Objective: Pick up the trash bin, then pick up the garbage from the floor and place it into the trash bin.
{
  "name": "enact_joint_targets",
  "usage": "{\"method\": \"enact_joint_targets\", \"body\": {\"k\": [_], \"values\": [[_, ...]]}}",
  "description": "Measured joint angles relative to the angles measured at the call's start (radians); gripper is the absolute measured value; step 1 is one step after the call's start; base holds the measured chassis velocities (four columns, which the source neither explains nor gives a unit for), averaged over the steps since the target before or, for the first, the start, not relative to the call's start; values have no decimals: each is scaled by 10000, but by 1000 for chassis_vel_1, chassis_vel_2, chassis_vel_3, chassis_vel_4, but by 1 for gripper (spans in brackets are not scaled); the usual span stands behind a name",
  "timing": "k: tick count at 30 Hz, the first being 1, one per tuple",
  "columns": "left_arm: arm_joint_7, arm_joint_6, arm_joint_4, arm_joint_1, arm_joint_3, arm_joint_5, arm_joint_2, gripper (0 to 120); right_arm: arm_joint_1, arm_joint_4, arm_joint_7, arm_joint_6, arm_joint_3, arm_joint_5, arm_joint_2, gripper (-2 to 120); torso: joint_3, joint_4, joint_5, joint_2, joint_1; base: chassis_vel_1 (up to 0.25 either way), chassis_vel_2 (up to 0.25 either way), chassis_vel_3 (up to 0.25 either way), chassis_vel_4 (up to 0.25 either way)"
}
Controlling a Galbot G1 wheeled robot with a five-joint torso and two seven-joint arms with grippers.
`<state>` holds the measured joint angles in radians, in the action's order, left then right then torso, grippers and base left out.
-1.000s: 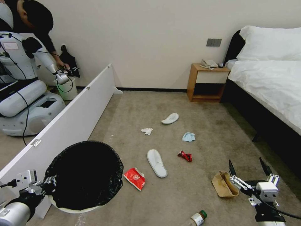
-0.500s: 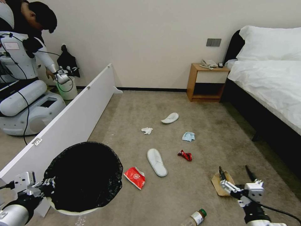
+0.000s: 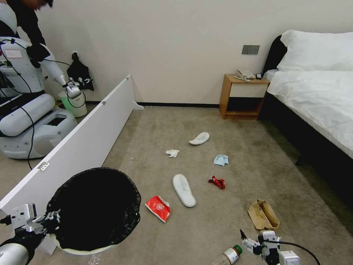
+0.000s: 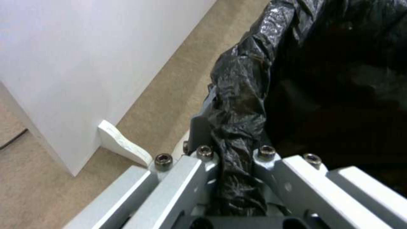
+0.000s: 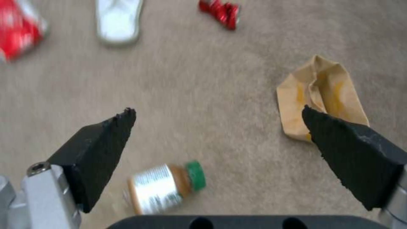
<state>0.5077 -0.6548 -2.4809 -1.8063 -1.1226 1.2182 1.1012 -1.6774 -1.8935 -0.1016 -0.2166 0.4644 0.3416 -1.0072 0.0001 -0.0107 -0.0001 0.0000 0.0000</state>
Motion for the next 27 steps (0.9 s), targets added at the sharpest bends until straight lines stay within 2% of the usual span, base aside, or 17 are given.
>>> {"method": "enact_joint_targets", "body": {"k": [2, 5, 11, 13, 15, 16, 17, 23, 27], "values": [[0, 0, 2, 0, -11, 17, -13, 3, 12, 119, 203, 52, 0, -337, 37, 100, 0, -2, 2, 0, 0, 0, 0, 0, 0], [-3, 0, 2, -59, -107, 58, -32, 3, 139, 608, 1228, 348, -4, -1612, 294, 100, 0, 1, 0, 0, 0, 0, 0, 0, 0], [-9, 0, -30, -74, -141, 103, -59, 3, 152, 906, 1921, 527, 14, -2121, 427, 100, 0, -2, 1, 0, 0, 0, 0, 0, 0], [-10, 1, -36, -86, -122, 103, -70, 3, 119, 948, 1932, 497, -13, -1491, 356, 100, 0, -2, -2, 0, 0, 0, 0, 0, 0], [-11, 0, -58, -103, -68, 102, -84, 3, 195, 1040, 1648, 435, -217, 26, 122, 100, 0, -2, 0, 0, 0, 0, 0, 0, 0], [-11, 0, -58, -103, -68, 102, -84, 3, 195, 1040, 1648, 435, -217, 26, 122, 100, 0, -2, 0, 0, 0, 0, 0, 0, 0], [-11, 0, -93, -120, -40, 97, -86, 3, 278, 1113, 1420, 427, -367, 766, -73, 100, 0, -2, 1, 0, 0, 0, 0, 0, 0], [-12, 0, -181, -240, -31, 78, -89, 3, 361, 1113, 817, 340, -661, 1850, -579, 100, 0, -1, 2, 0, 0, 0, 0, 0, 0], [-14, 0, -188, -278, -62, 84, -105, 3, 313, 1075, 807, 228, -662, 1827, -618, 100, -1, -1, -2, 0, 0, 0, 0, 0, 0]]}}
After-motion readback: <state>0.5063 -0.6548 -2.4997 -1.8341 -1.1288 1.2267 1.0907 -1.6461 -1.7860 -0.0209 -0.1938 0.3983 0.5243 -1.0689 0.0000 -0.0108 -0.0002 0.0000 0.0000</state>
